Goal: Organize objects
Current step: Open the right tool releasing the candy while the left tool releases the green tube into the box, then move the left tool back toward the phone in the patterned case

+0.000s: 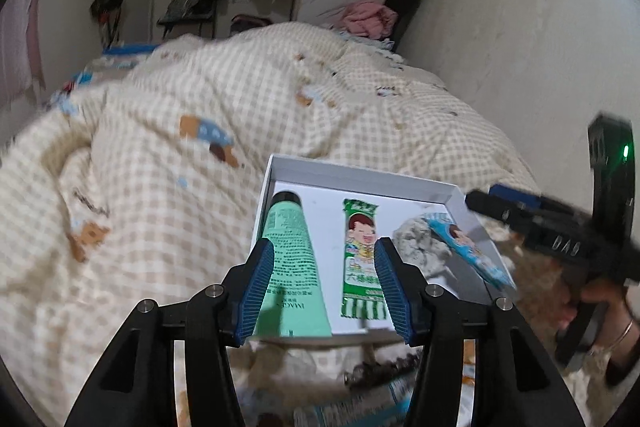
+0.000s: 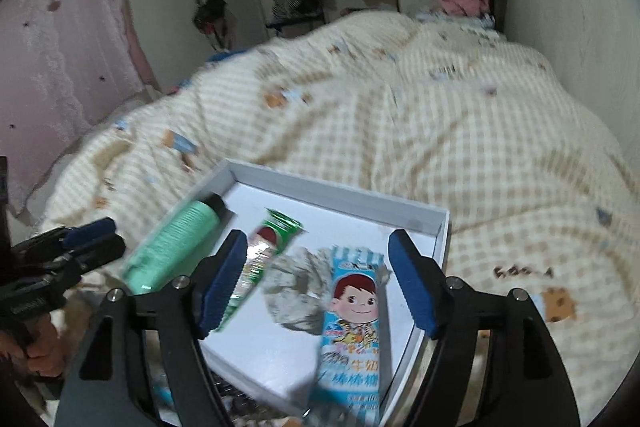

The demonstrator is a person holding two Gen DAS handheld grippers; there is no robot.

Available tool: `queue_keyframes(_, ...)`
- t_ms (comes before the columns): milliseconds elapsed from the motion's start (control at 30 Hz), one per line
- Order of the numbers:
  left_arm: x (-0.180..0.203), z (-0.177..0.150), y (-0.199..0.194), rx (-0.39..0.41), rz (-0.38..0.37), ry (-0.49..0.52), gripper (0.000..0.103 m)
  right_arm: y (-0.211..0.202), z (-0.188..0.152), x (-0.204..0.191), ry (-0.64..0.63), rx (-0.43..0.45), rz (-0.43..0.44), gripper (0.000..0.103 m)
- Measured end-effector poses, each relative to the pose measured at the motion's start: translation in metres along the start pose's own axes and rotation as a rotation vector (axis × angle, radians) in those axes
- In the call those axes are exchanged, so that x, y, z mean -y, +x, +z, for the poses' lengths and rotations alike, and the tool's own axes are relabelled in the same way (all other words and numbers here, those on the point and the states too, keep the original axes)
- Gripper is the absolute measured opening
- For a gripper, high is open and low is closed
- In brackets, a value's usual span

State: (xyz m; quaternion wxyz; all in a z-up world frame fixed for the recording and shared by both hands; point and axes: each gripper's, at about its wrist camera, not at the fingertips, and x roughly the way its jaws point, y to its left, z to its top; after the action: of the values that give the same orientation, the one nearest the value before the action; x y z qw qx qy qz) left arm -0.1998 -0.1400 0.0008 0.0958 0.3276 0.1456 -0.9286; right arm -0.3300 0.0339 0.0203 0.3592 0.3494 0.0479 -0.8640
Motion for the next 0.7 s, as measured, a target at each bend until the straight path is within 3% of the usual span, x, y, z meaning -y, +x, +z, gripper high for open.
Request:
queue_keyframes(200, 0.022, -0.005, -0.067, 0.058, -0.023, 0.121, 0.065, -0.070, -0.001, -0.022, -0.025, 0.069, 0.103, 0.084)
queue_keyframes(333, 0.041, -0.020, -0.113, 0.095, -0.050, 0.192, 0.076, -0.114, -0.022, -0.036, -0.022, 0.099, 0.160, 0.085)
queue_keyframes(433, 0.043, -0.038, -0.145, 0.121, -0.103, 0.213, 0.082, -0.149, -0.042, -0.044, -0.027, 0.176, 0.189, 0.086)
queue_keyframes(567, 0.044, -0.063, -0.168, 0.091, -0.138, 0.253, 0.083, -0.179, -0.070, -0.057, -0.116, 0.234, 0.179, 0.089)
queue_keyframes(700, 0.051, -0.084, -0.171, 0.038, -0.166, 0.285, 0.084, -0.185, -0.089, -0.060, -0.129, 0.225, 0.190, 0.092)
